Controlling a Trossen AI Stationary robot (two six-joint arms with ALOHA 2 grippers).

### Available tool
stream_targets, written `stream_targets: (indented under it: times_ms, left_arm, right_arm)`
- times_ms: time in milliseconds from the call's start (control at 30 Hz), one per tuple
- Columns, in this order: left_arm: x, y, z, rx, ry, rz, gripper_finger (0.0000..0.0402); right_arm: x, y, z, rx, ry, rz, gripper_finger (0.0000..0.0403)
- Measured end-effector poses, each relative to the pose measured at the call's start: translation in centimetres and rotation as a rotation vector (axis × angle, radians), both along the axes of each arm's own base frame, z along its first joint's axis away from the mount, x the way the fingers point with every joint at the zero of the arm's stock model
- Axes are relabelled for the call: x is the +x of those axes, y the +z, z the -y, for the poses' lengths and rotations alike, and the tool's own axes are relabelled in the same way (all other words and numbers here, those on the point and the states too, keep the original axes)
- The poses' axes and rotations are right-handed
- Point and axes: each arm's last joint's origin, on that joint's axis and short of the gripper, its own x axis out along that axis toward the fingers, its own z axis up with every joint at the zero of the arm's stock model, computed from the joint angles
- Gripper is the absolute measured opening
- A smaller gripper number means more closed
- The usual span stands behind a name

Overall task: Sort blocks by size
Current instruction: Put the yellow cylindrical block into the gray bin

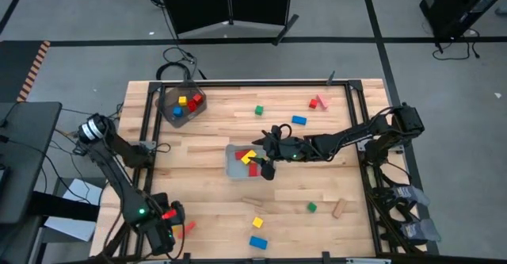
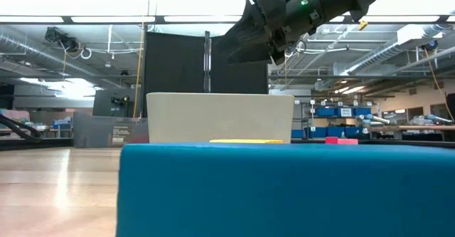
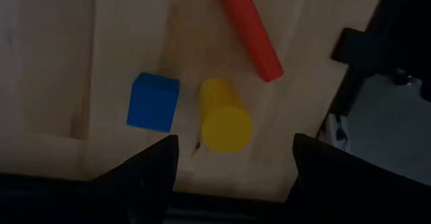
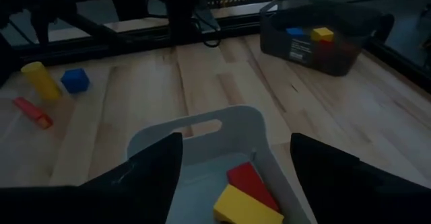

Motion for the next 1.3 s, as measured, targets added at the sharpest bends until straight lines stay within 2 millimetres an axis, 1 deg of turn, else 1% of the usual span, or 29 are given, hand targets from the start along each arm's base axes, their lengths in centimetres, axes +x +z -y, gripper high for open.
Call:
stream_targets:
  times_ms: [233, 400, 533, 767, 867, 1300]
  left_arm:
    - [0.4, -1.5, 0.6, 0.049, -0.004, -0.022, 0.0298]
    - [0.5, -2.0, 0.7, 0.064, -0.002, -0.022, 0.0296]
    - [0.6, -2.1, 0.7, 0.075, 0.001, -0.006, 0.0284]
    - [0.6, -2.1, 0.8, 0.072, 0.001, -0.001, 0.0245]
    - [0.7, -2.0, 0.9, 0.064, 0.000, 0.004, 0.0235]
    - [0.3, -2.0, 1.3, 0.052, -0.018, 0.012, 0.0234]
  right_arm:
    - [0.0, 0.1, -0.1, 0.002, 0.002, 0.008, 0.0283]
    - [0.0, 0.1, -0.1, 0.003, 0.002, 0.008, 0.0282]
    - [0.0, 0.1, -0.1, 0.003, 0.002, 0.008, 0.0282]
    - [0.0, 0.1, -0.1, 0.003, 0.002, 0.008, 0.0282]
    - [0.0, 0.1, -0.1, 0.003, 0.002, 0.007, 0.0282]
    - [0.0, 0.1, -0.1, 0.000, 0.003, 0.007, 0.0277]
